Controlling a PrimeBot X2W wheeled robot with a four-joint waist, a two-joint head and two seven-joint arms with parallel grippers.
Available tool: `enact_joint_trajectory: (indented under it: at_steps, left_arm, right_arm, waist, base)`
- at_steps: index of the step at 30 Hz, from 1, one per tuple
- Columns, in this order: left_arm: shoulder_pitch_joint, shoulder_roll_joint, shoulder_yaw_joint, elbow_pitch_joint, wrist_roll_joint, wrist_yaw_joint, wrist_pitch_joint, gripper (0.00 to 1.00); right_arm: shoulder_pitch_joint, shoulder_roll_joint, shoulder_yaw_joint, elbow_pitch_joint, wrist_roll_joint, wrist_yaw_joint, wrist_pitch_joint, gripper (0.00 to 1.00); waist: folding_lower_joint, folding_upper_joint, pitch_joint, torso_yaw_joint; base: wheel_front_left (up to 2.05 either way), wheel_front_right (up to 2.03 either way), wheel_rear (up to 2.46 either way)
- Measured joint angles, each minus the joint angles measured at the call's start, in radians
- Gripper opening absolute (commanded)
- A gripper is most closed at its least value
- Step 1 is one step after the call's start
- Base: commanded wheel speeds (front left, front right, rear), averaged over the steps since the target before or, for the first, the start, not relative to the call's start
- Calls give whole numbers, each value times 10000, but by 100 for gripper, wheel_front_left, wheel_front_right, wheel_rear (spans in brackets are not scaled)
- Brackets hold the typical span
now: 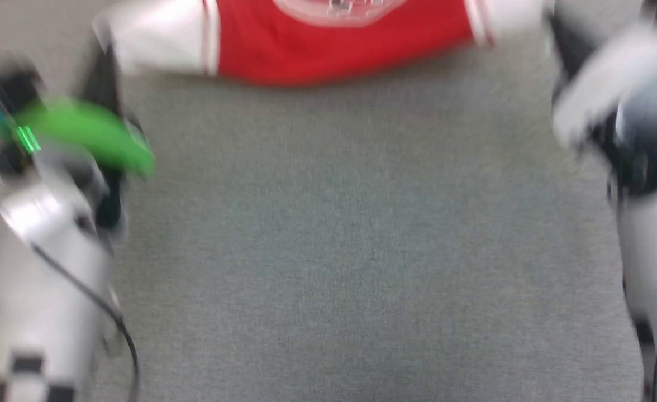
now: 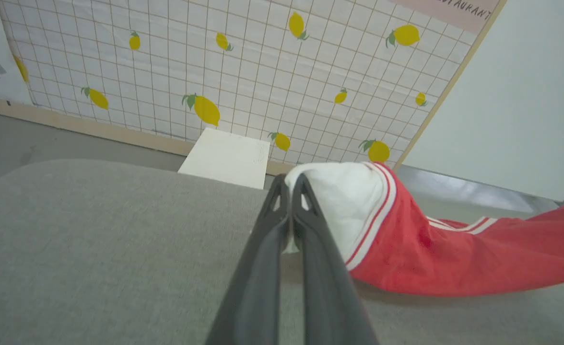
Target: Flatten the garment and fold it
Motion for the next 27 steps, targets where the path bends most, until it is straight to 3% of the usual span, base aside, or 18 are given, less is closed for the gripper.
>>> enact_joint_trajectory:
  at_steps: [5, 11, 17, 25, 26, 27]
  left_arm:
    - [2951, -337, 82, -1091, -623, 244, 148, 0]
    - [5799, -548, 274, -2516, -1150, 1160, 533, 0]
    - [7469, -502, 529, -3515, -1488, 2146, 1220, 0]
    - [8699, 514, 441, -4819, -1012, 3672, 2846, 0]
    - [9008, 1080, 127, -5214, -562, 4274, 3772, 0]
    - [9076, 1185, 4, -5327, -447, 4362, 4027, 0]
  right_arm:
    - [2939, -117, -343, -924, 685, -2, 209, 0]
    - [5540, 8, -1212, -1908, 892, -2, 290, 0]
    - [7287, 146, -1764, -3003, 930, 0, 715, 0]
    - [9215, -414, -1965, -4924, 130, 0, 2364, 0]
    - [9471, -562, -2194, -5522, -435, 4, 3204, 0]
    - [9507, -594, -2174, -5689, -593, 4, 3492, 0]
  waist:
    - [0, 0, -1111, -11]
    - [0, 0, -2327, -63]
    - [-1, 0, -3219, -85]
    - [-1, 0, -3871, -61]
    - [-1, 0, -3877, -80]
    - [0, 0, -3873, -84]
  base:
    - [0, 0, 0]
    - [0, 0, 0]
    - [0, 0, 0]
    - [0, 0, 0]
    - [0, 0, 0]
    - [0, 0, 0]
